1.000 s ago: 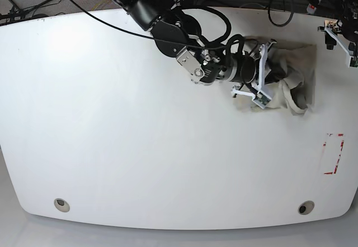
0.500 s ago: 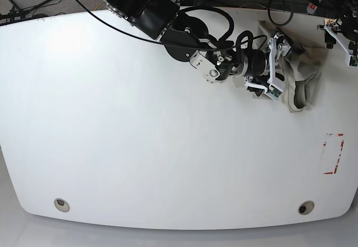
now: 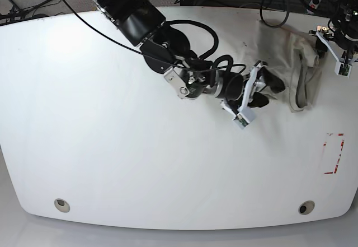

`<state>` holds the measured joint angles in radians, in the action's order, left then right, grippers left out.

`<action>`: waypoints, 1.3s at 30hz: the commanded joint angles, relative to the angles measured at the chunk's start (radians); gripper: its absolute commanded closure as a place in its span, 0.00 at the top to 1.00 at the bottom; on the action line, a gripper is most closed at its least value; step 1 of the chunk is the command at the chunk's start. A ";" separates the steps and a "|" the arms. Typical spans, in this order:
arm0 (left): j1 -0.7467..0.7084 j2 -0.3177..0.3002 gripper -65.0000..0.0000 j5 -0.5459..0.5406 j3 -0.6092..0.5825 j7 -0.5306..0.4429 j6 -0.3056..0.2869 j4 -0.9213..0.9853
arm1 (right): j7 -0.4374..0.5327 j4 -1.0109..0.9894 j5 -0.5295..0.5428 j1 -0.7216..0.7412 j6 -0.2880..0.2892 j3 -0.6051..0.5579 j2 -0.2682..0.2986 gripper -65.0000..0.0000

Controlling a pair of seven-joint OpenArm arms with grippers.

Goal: Fold the T-shirt properly
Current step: 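Grasp the shirt edges with both grippers and pull the bundle open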

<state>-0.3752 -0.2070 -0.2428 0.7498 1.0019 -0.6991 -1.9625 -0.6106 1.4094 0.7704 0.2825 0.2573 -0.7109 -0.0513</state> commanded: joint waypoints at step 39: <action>-0.106 -0.154 0.60 -0.565 -0.243 0.041 0.001 0.018 | 0.011 -0.020 0.011 -0.015 0.015 0.006 0.043 0.37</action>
<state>-0.4946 -0.3534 -0.8730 0.5102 1.0569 -0.6991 -1.9625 -0.6239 1.3716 0.7635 0.2462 0.2611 -0.7094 0.0036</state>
